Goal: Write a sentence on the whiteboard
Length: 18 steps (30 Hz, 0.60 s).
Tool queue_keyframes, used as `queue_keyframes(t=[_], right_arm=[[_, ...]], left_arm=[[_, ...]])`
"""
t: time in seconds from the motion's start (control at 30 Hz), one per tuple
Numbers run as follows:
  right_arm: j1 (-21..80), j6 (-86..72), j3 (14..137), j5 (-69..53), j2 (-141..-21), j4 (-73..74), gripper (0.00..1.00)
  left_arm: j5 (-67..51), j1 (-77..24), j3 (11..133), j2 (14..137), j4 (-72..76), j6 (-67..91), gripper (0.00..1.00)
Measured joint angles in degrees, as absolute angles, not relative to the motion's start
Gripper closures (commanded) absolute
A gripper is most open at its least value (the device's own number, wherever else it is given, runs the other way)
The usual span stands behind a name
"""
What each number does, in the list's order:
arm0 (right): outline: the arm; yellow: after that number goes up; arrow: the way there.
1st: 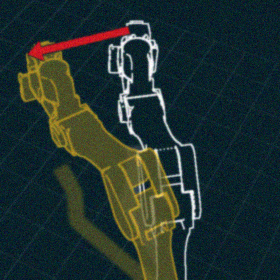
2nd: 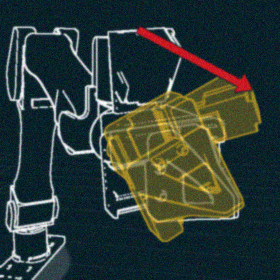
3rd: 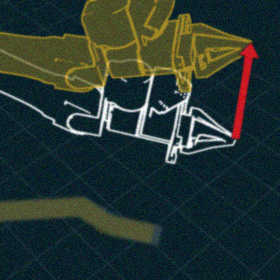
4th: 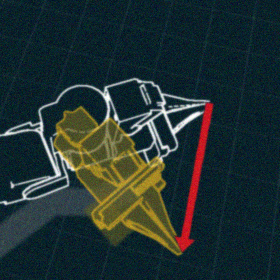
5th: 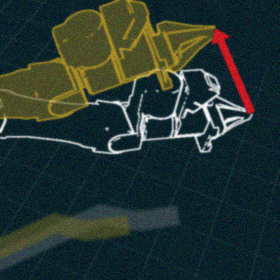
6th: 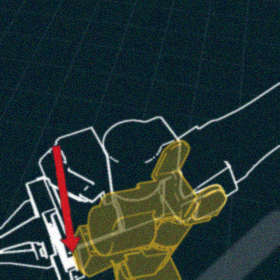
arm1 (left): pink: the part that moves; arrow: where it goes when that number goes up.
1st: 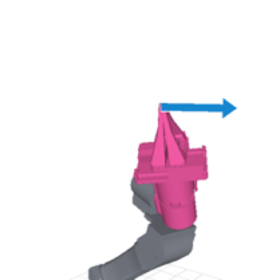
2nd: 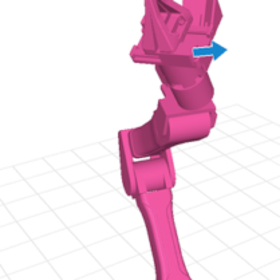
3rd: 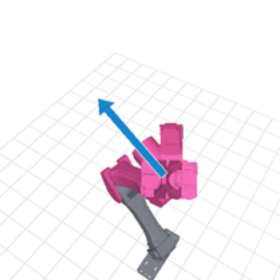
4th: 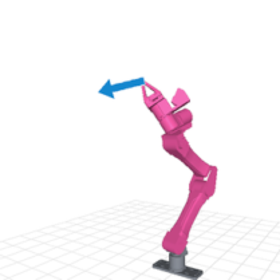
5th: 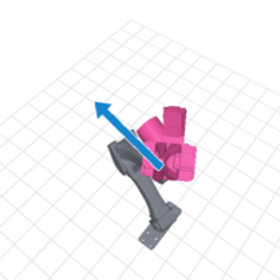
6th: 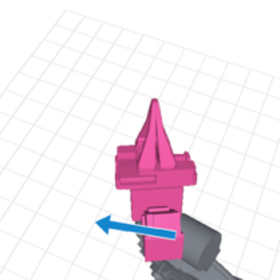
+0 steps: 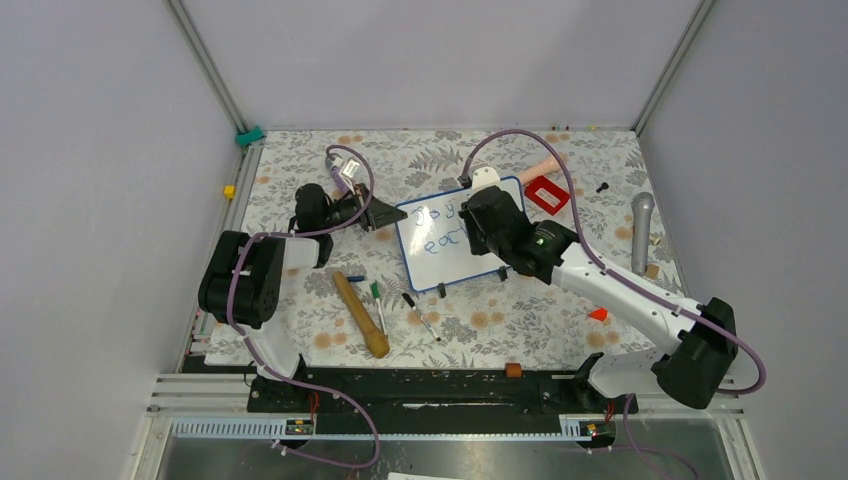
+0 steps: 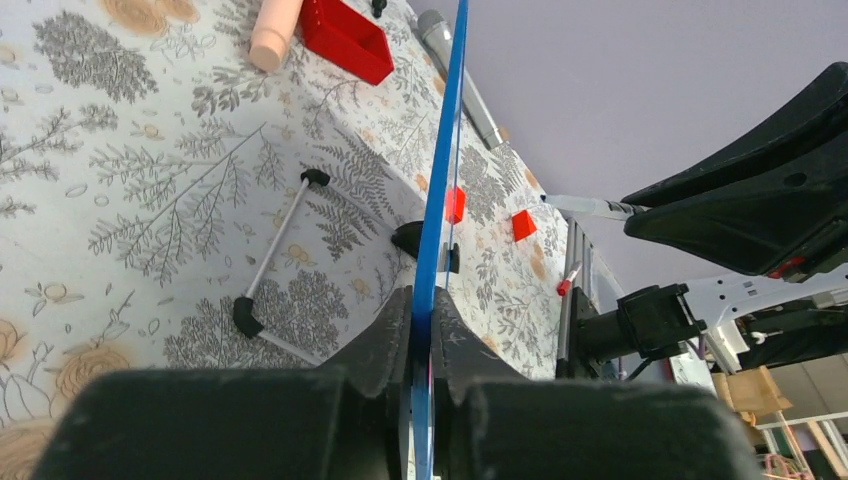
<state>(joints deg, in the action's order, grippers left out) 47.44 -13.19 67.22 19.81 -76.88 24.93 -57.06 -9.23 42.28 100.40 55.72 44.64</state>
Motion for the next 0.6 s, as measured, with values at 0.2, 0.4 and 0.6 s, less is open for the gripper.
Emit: queue_keyframes(t=[0.2,0.4,0.6], right_arm=[[47.4,-13.2,65.7,19.8,-75.0,24.9,1.00],[47.4,-13.0,64.8,19.8,-74.9,24.9,1.00],[47.4,-12.8,64.8,19.8,-74.9,24.9,1.00]], left_arm=[[-58.2,-10.1,42.4,100.5,56.9,42.7,1.00],[-58.4,-10.1,42.3,100.5,57.3,42.3,1.00],[-60.4,-10.2,42.3,100.8,60.6,43.6,1.00]])
